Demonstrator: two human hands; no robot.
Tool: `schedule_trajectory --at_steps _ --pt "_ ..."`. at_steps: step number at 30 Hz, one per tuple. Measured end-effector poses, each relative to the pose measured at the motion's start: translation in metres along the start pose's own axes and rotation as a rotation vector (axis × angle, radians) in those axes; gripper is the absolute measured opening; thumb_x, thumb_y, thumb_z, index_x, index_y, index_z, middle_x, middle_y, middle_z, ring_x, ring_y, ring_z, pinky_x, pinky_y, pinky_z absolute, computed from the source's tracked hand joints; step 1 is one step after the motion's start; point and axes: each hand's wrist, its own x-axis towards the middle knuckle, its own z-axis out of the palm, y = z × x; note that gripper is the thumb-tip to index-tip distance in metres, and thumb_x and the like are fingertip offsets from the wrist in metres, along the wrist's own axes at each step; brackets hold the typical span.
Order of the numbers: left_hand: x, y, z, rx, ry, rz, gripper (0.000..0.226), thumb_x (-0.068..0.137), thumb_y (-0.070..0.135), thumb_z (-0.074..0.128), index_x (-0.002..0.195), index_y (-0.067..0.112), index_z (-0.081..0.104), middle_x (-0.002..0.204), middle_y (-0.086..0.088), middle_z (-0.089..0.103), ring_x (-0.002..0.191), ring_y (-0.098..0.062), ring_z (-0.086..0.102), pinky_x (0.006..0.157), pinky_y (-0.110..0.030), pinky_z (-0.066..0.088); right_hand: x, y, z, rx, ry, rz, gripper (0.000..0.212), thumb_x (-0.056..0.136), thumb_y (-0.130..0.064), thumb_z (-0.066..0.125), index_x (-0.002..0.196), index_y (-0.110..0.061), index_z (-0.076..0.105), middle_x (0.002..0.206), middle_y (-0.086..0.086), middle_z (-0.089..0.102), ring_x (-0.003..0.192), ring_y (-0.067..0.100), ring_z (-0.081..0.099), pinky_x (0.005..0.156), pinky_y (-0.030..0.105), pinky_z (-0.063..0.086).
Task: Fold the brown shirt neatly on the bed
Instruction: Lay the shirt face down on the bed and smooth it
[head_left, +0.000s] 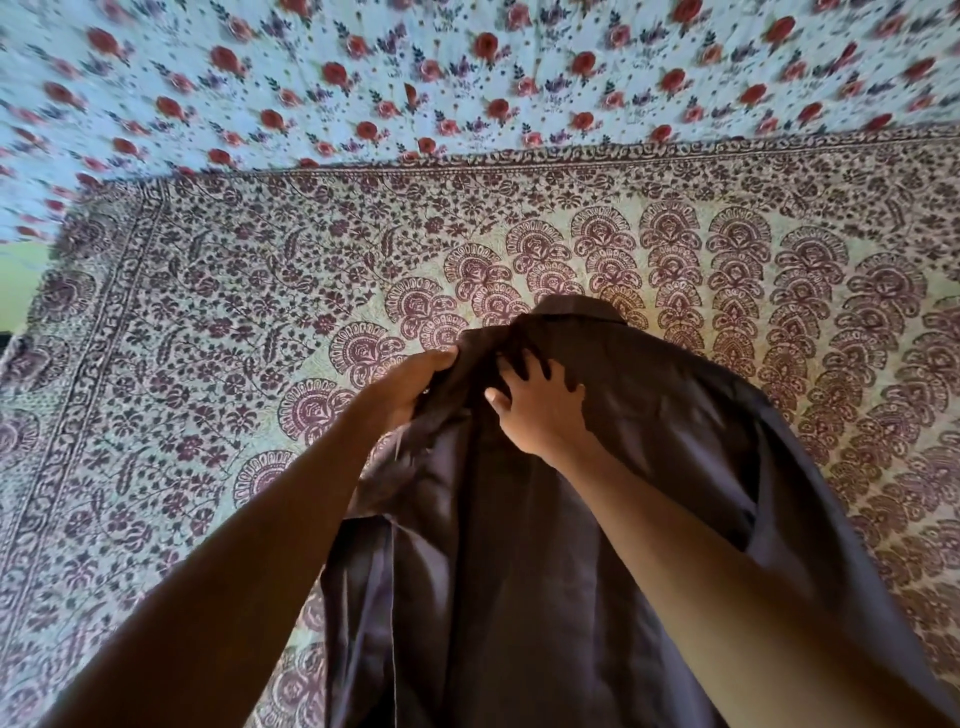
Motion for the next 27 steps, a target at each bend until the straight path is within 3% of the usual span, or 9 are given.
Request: schedule_trajectory --at_steps 2,5,8,11,15,18,20,23,27 --pt "0.004 0.002 -0.002 -0.050 -0.080 -0.021 0.036 0.097 0.034 0.049 0.109 0.002 0.063 0.094 -0.015 0.070 0.075 -0.022 0.070 0.073 -0.036 0.059 0.001 -0.002 0.000 -0.068 0.013 -0.004 0.055 0.099 -0.055 0.029 0.150 -0.037 0.021 0.158 0.005 0.019 0.140 0.039 0.019 0.103 0.069 0.028" --pt "0.013 0.012 -0.014 0.161 0.054 0.067 0.034 0.089 0.033 0.063 0.105 0.003 0.067 0.101 -0.018 0.070 0.078 -0.024 0.070 0.084 -0.038 0.057 0.002 0.000 0.001 -0.209 0.077 -0.026 0.061 0.096 -0.060 0.032 0.151 -0.036 0.018 0.153 0.005 0.024 0.132 0.039 0.027 0.094 0.066 0.037" --pt "0.022 0.028 -0.040 0.316 0.162 0.121 0.039 0.080 0.027 0.075 0.108 0.001 0.069 0.107 -0.021 0.070 0.096 -0.031 0.067 0.097 -0.044 0.051 0.008 0.000 0.004 -0.284 0.103 -0.015 0.068 0.092 -0.067 0.033 0.151 -0.037 0.017 0.151 0.004 0.024 0.129 0.038 0.029 0.091 0.065 0.039" --pt "0.026 0.041 -0.054 0.342 0.136 0.153 0.038 0.080 0.028 0.074 0.108 0.004 0.069 0.104 -0.010 0.071 0.095 -0.022 0.066 0.087 -0.032 0.050 0.017 -0.006 0.005 -0.314 0.075 0.030 0.070 0.091 -0.069 0.028 0.152 -0.037 0.014 0.152 0.002 0.022 0.128 0.038 0.027 0.090 0.064 0.040" --pt "0.034 0.032 -0.053 0.359 0.051 0.124 0.017 0.091 0.027 0.062 0.087 0.011 0.064 0.087 -0.009 0.065 0.070 -0.013 0.063 0.068 -0.026 0.053 0.029 -0.013 0.003 -0.275 0.093 0.080 0.070 0.092 -0.069 0.024 0.152 -0.036 0.011 0.146 0.002 0.029 0.122 0.038 0.032 0.084 0.062 0.042" --pt "0.049 0.024 -0.061 0.988 0.412 0.339 0.029 0.088 0.044 0.062 0.089 0.015 0.066 0.088 -0.006 0.065 0.078 -0.019 0.059 0.070 -0.029 0.046 0.041 -0.015 -0.003 -0.258 0.056 0.100 0.064 0.094 -0.066 0.022 0.151 -0.039 0.014 0.146 0.002 0.029 0.123 0.039 0.033 0.085 0.060 0.041" --pt "0.049 0.025 -0.059 1.081 0.579 0.440 0.026 0.090 0.046 0.059 0.095 0.021 0.063 0.089 0.000 0.062 0.081 -0.020 0.058 0.068 -0.031 0.044 0.046 -0.014 -0.004 -0.271 0.037 0.101 0.061 0.095 -0.065 0.022 0.151 -0.040 0.014 0.147 0.002 0.029 0.123 0.039 0.034 0.085 0.058 0.040" --pt "0.052 0.020 -0.048 1.200 0.639 0.452 0.020 0.095 0.034 0.054 0.107 0.018 0.051 0.101 -0.009 0.064 0.086 -0.027 0.060 0.070 -0.038 0.046 0.047 -0.008 0.000 -0.325 0.044 0.083 0.062 0.096 -0.063 0.023 0.151 -0.041 0.010 0.147 0.003 0.028 0.123 0.037 0.032 0.085 0.056 0.037" --pt "0.043 -0.002 -0.027 1.320 0.925 0.483 0.046 0.085 0.014 0.058 0.128 0.011 0.042 0.134 -0.018 0.044 0.115 -0.033 0.046 0.097 -0.047 0.036 0.049 0.003 0.001 -0.257 0.053 0.015 0.061 0.095 -0.061 0.028 0.151 -0.039 0.015 0.144 0.004 0.030 0.127 0.038 0.031 0.094 0.062 0.032"
